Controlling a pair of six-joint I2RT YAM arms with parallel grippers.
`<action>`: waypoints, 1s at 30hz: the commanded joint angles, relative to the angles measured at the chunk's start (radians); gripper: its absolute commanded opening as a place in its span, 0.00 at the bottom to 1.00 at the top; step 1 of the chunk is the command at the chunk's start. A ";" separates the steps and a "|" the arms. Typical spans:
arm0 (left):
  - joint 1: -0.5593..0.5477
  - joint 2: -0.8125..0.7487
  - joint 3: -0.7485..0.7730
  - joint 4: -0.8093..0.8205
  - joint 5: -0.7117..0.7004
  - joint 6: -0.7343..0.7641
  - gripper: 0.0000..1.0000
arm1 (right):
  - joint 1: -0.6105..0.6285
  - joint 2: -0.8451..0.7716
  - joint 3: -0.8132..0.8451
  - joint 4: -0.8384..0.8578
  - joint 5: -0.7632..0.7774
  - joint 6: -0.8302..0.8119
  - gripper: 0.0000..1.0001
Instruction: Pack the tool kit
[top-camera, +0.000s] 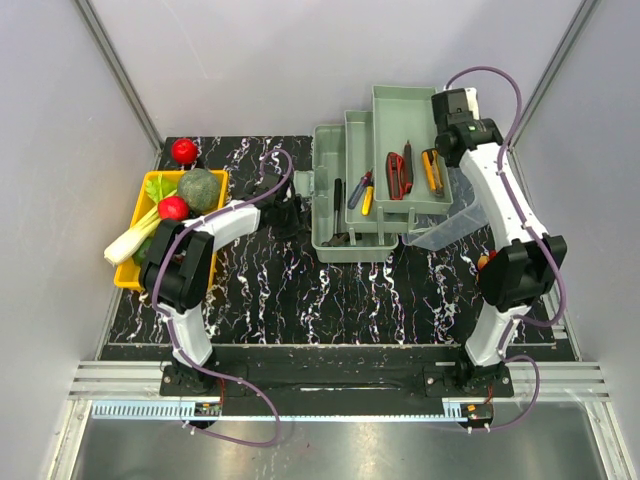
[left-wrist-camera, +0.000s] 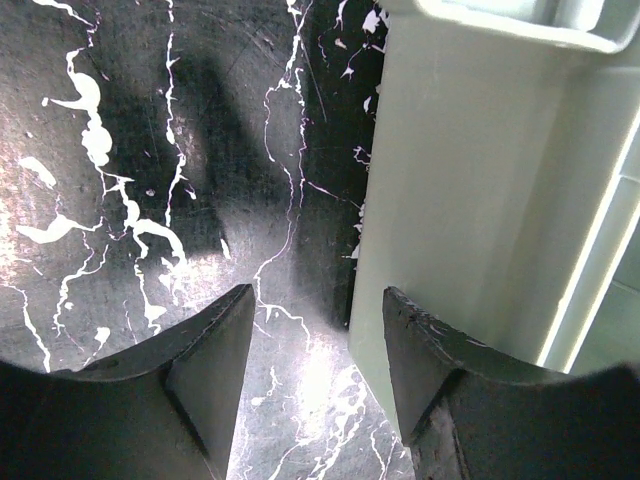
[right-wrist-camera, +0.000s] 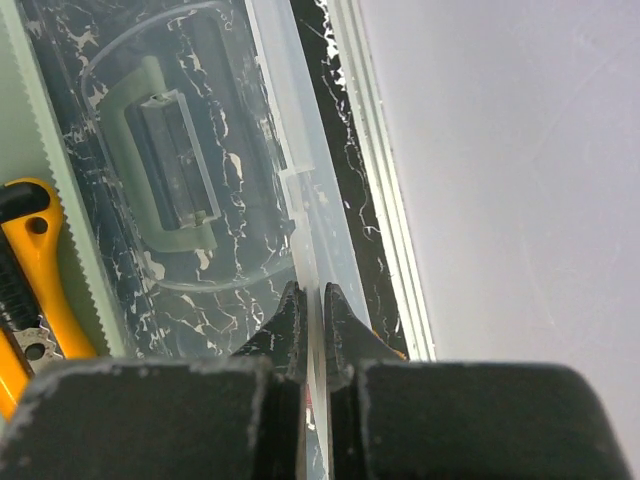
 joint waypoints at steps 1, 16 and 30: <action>-0.030 0.009 0.045 0.038 0.011 -0.001 0.58 | 0.054 0.017 0.070 0.059 0.229 0.080 0.00; -0.030 0.009 0.063 0.047 0.042 -0.020 0.57 | 0.245 0.142 0.153 0.111 0.600 -0.036 0.00; -0.003 0.023 0.072 0.079 0.117 -0.079 0.57 | 0.375 0.166 -0.099 1.071 0.812 -0.804 0.00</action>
